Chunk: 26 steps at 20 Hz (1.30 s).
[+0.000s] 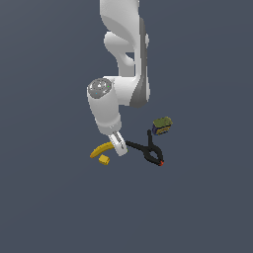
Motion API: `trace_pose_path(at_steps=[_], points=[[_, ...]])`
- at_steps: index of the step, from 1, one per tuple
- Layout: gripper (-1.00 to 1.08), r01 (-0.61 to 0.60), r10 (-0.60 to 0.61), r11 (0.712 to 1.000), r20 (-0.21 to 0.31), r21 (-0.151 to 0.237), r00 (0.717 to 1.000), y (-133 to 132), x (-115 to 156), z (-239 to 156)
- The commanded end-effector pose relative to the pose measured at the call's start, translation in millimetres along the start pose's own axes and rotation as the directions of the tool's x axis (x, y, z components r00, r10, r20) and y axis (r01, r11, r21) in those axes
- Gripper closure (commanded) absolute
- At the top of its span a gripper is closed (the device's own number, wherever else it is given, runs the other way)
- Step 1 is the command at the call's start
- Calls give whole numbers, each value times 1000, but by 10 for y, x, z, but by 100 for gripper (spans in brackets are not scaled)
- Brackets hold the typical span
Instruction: Pick up a designated object from a clutter of objects.
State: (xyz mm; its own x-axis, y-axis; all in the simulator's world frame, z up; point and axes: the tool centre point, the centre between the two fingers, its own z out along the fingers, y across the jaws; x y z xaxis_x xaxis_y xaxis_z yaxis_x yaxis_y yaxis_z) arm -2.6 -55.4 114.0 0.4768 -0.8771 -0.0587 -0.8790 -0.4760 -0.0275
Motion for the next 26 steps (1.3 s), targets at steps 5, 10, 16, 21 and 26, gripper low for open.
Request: trace_pose_path(at_steps=[5,10,16,21,26], points=[[-92,-178,177,984,-35,-9,984,199,148,272],[-92,-255,254,967,-55,-10,966,300,217,383],[-92,-287,286,958,-64,-9,956,345,246,428],[-92,-282,281,959,-62,-10,958,343,242,472],[-92,-286,284,958,-63,-10,957,357,254,667]])
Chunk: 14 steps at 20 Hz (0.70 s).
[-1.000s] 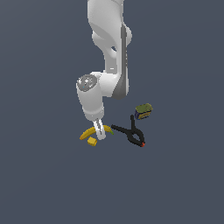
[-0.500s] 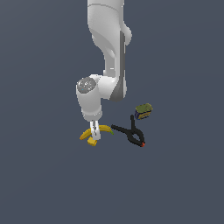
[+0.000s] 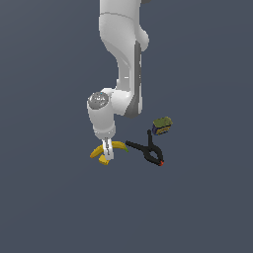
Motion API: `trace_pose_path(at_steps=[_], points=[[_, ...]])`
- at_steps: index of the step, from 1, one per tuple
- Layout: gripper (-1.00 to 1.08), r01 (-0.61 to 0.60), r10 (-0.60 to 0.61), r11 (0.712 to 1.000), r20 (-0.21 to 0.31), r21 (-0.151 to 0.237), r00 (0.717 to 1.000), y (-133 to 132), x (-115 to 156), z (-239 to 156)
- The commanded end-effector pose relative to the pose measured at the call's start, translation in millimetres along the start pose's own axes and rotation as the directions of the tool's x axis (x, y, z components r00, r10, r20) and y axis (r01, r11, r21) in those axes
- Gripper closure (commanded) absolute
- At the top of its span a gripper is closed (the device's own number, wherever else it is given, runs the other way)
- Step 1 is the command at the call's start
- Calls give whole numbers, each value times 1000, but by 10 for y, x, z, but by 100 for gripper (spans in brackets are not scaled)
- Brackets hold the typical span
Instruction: Pick up a designated object from a clutter of objects.
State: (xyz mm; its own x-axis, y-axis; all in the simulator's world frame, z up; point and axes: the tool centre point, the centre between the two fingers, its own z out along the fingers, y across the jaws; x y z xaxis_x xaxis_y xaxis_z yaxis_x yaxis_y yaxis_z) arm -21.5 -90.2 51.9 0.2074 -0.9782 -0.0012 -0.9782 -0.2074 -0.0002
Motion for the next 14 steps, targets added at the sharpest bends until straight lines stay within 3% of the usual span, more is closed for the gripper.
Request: trace_pose_path(at_steps=[1,9,10,14], points=[[-92,-2,2,1000,0,-1,1000,7,0,120],[-92,-4,4,1000,0,-1,1000,8,2,306],[108,-4,4,1000,0,-1,1000,8,2,306],[108,-4,4,1000,0,-1,1000,8,2,306]])
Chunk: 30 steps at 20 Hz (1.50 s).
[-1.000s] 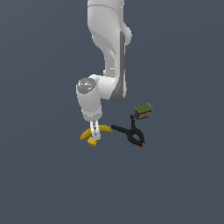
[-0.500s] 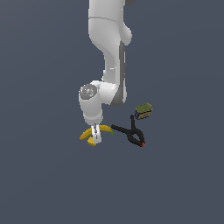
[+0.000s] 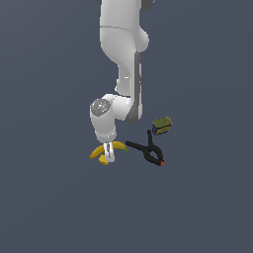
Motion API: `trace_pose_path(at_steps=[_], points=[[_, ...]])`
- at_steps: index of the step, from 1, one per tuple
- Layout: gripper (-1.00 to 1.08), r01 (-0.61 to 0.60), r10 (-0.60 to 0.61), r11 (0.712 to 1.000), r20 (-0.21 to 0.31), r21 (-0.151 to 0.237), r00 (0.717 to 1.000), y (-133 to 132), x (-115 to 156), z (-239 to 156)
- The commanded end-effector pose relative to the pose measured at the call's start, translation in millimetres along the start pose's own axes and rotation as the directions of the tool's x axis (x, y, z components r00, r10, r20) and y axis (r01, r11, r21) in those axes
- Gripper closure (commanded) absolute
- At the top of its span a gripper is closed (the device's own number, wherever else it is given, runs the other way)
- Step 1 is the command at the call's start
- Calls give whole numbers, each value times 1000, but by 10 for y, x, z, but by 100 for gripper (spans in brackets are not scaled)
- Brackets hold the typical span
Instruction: Pick up a designated object from a clutter of objects.
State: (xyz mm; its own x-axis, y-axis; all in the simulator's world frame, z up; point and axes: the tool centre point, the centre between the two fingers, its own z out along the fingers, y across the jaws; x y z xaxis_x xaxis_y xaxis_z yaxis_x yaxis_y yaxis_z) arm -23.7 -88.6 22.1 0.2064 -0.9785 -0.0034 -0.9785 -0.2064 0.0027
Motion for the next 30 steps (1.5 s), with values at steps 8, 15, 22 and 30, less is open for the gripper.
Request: trace_pose_path(at_steps=[8,15,22,30], points=[[108,-1,1,1000,0,1,1000,-1,4,-9],[108,-2,2,1000,1,1,1000,-13,-42,-204],[108,-4,4,1000,1,0,1000,-43,-144,-653],[108,-6,6,1000,-2,-1,1000,-97,-305,-1426]])
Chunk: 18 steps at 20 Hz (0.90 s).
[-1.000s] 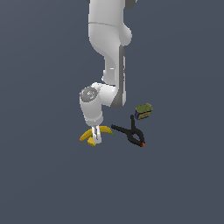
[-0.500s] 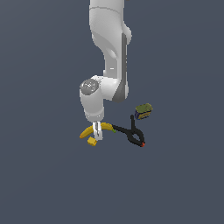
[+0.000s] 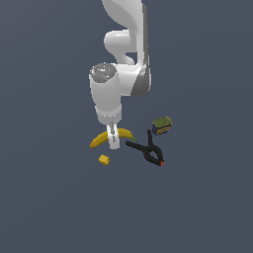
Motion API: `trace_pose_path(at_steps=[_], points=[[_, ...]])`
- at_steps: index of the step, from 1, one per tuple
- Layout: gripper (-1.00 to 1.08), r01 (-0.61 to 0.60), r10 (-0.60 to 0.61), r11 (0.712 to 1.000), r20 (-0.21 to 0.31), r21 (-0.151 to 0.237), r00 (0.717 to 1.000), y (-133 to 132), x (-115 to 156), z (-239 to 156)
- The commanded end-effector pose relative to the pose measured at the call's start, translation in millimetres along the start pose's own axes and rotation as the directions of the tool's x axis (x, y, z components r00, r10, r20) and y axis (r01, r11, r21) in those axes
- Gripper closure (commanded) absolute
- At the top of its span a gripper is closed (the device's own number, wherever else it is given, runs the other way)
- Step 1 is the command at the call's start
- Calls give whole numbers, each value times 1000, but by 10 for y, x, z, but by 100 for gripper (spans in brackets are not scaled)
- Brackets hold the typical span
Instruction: Pick up a designated object from a clutter of objects.
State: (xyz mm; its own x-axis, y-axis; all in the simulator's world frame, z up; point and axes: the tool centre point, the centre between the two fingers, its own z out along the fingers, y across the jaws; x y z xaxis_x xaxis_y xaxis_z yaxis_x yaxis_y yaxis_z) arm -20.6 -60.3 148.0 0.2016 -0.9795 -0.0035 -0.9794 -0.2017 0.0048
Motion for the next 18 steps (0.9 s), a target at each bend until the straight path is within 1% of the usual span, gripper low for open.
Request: trace_pose_path(at_steps=[1,12,18], points=[[108,-1,1,1000,-2,1,1000,-19,-51,-273],[108,-3,3,1000,-8,3,1000,-112,-285,-1401],[108,-1,1,1000,-6,4,1000,-165,-402,-1898]])
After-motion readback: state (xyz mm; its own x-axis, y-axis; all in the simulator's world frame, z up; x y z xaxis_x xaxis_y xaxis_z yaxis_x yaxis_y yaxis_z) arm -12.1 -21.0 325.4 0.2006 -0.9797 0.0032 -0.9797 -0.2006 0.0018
